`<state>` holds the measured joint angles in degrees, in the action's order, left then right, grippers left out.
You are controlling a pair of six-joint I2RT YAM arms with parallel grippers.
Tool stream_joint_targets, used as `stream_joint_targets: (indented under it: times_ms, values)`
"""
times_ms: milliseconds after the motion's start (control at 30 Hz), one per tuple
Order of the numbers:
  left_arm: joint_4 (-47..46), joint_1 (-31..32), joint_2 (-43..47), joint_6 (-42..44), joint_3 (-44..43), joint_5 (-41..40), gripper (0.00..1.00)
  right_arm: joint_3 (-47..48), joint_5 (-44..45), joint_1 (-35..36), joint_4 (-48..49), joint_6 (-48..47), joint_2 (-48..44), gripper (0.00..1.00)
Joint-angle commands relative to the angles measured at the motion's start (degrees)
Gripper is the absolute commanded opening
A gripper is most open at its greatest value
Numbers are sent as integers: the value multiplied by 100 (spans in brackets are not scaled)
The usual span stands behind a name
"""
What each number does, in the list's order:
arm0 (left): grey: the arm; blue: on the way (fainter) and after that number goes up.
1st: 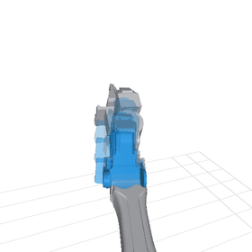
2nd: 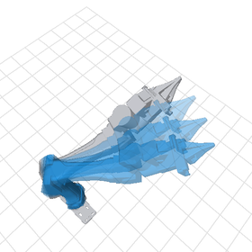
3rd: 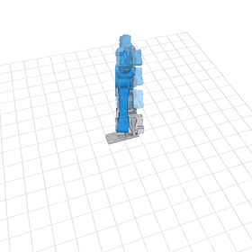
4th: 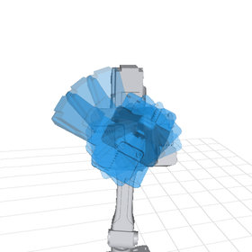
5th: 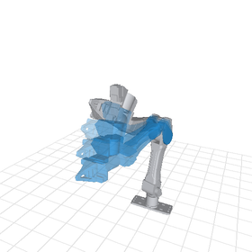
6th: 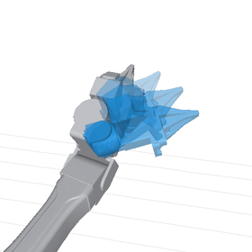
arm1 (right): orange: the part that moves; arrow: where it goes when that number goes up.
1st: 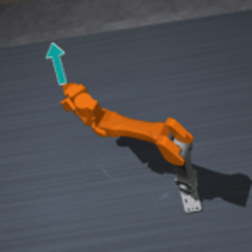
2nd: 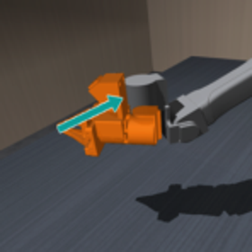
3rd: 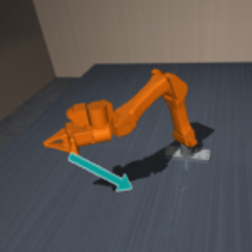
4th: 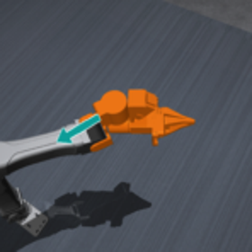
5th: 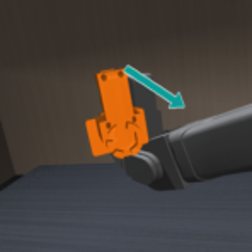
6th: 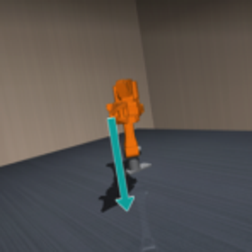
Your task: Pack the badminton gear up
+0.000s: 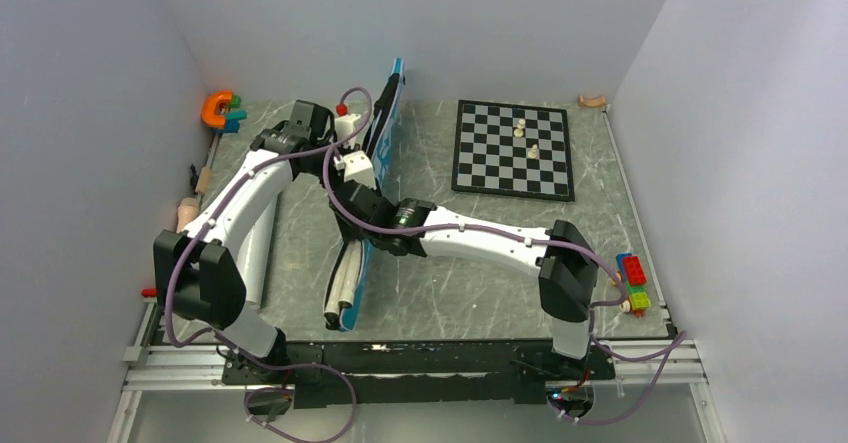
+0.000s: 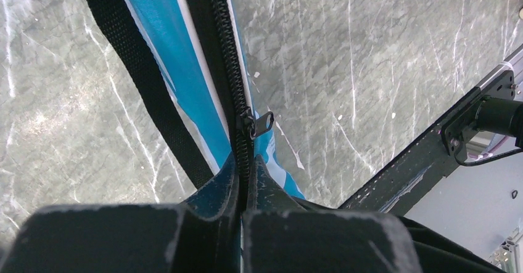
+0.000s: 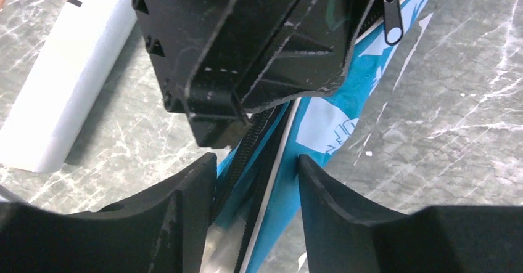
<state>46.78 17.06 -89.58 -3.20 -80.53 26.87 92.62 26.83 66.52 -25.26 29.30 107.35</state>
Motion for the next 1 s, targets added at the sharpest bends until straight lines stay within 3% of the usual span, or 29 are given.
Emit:
stream_joint_targets:
  times_ms: [0,233,300,600,700,800,967]
  values:
    - [-561,86,487,103,-37,226,0,-196,264,49,-56,-221,-276,48]
    - [-389,53,638,250,-66,246,5,-800,227,72,169,-408,-643,10]
    - [-332,30,713,511,-77,248,11,-1032,219,88,269,-546,-782,1]
    - [380,-453,882,1312,-748,678,64,-2211,931,276,861,-1988,-1631,0]
    - [473,-649,1069,1834,-876,824,70,-2663,1440,402,1192,-2586,-1772,0]
    - [675,-833,1324,2607,-866,1385,69,-3010,1668,474,1573,-3165,-1946,0]
    - [1065,-872,1897,4837,-295,2124,71,-3418,1457,512,1960,-3649,-2234,0]
